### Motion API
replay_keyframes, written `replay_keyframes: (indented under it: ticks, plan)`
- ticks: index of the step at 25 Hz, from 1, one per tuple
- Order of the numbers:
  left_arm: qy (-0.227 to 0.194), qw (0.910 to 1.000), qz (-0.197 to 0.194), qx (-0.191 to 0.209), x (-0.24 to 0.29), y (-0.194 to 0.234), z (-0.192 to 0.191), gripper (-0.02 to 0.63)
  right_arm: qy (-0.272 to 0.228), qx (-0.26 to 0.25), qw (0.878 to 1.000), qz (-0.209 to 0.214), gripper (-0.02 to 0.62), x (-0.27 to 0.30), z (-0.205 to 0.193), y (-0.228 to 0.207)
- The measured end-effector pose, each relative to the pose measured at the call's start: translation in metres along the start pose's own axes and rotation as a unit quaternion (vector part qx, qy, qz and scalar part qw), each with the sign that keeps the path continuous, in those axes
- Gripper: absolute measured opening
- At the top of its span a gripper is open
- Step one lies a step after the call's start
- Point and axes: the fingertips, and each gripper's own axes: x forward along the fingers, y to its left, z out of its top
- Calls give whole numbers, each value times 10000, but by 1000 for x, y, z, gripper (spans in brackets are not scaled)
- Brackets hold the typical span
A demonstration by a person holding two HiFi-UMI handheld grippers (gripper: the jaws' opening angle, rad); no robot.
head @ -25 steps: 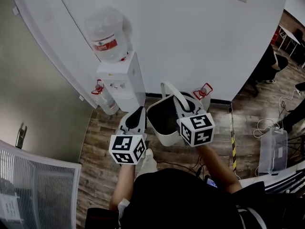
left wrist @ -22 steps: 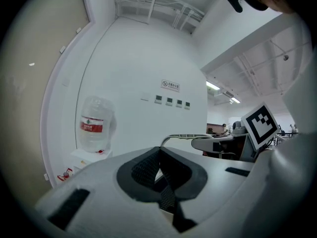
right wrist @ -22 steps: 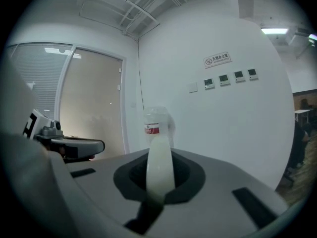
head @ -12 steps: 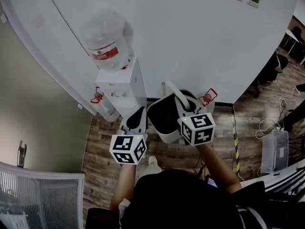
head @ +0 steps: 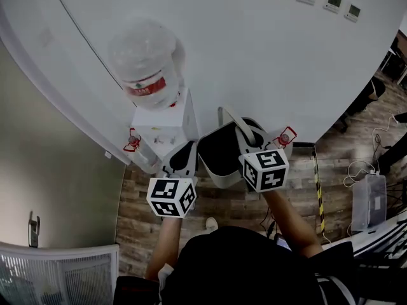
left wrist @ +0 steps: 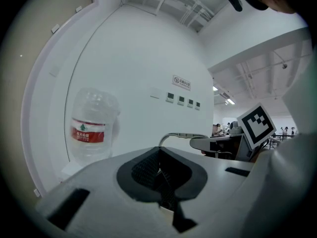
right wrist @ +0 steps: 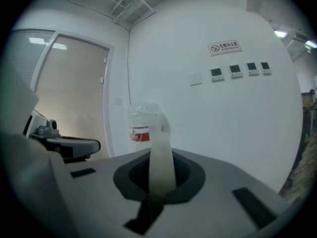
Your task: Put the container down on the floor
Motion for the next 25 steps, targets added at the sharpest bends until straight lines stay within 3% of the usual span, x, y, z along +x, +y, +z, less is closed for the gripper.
replay_keyframes:
  ticks: [13,25]
  plan:
    - [76,9994,-262,-226,22,63,-5,15,149,34,9995,-290,29,58,-1,14]
    - [169,9979,-486,-383,37,65,-16,15,376,128,9984,-406,29,70,-15,13]
